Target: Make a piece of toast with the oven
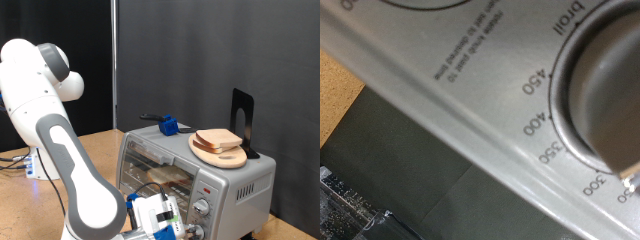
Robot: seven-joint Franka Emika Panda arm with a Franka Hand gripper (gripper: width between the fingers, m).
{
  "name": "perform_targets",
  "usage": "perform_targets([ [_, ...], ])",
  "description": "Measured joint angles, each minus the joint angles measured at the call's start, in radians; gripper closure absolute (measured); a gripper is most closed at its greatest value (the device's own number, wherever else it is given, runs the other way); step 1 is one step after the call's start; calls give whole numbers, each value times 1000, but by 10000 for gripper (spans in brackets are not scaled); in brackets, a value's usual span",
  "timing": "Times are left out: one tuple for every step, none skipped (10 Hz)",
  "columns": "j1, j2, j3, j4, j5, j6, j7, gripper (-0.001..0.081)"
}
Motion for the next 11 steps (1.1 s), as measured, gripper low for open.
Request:
perform_targets([
  [0,0,0,0,0,0,0,712],
  [0,0,0,0,0,0,0,712],
  [-8,-5,1,0,10,-13,3,702],
  [-25,-14,4,1,13,-44,11,702],
  [-44,-22,8,1,13,-71,24,500],
  [-59,-33,8,0,13,-91,40,364],
  [-72,-42,8,-3,13,-110,58,364],
  [-85,-50,7,-11,9,-126,79,364],
  [-97,-63,1,-26,0,-142,108,129],
  [-110,-75,-9,-39,-21,-167,151,38],
  [-121,-91,-24,-52,-46,-196,201,9],
])
